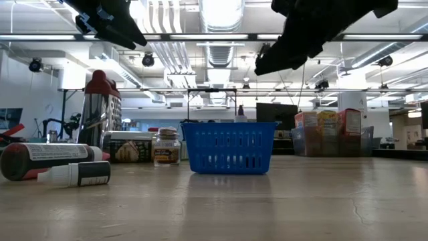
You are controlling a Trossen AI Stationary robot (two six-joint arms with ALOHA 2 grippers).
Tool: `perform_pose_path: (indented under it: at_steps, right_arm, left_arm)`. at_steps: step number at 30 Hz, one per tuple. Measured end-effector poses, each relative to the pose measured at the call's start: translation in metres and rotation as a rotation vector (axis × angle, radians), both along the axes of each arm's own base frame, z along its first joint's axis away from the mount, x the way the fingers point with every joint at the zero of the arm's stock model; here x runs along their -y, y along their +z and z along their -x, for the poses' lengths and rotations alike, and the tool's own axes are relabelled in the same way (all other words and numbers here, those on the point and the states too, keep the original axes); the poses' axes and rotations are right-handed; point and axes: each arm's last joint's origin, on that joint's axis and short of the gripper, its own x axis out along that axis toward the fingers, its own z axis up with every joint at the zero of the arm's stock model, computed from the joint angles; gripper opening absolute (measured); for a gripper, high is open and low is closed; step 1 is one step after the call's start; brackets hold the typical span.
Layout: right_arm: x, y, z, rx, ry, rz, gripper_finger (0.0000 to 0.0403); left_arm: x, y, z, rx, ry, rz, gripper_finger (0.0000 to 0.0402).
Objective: Pick & Place Kitchen Items
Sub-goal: Remove the small green food coloring bottle from the blue bin
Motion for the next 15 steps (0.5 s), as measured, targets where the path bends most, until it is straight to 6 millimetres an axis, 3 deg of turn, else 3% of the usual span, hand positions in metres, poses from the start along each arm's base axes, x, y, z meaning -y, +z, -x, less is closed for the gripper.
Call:
perform_pose_path:
  at_steps: [7, 15]
  right_arm:
    - [-0.016, -0.002, -0.019, -0.095, 0.083, -0.017, 0.0142]
    - [-0.029, -0.009, -0.054, -0.375, 0.098, 0.035, 0.0115]
  left_arm:
    - [0.000, 0.000, 0.000, 0.001, 0.000, 0.000, 0.0300]
    - [0.000, 0.000, 0.000, 0.001, -0.001, 0.000, 0.0300]
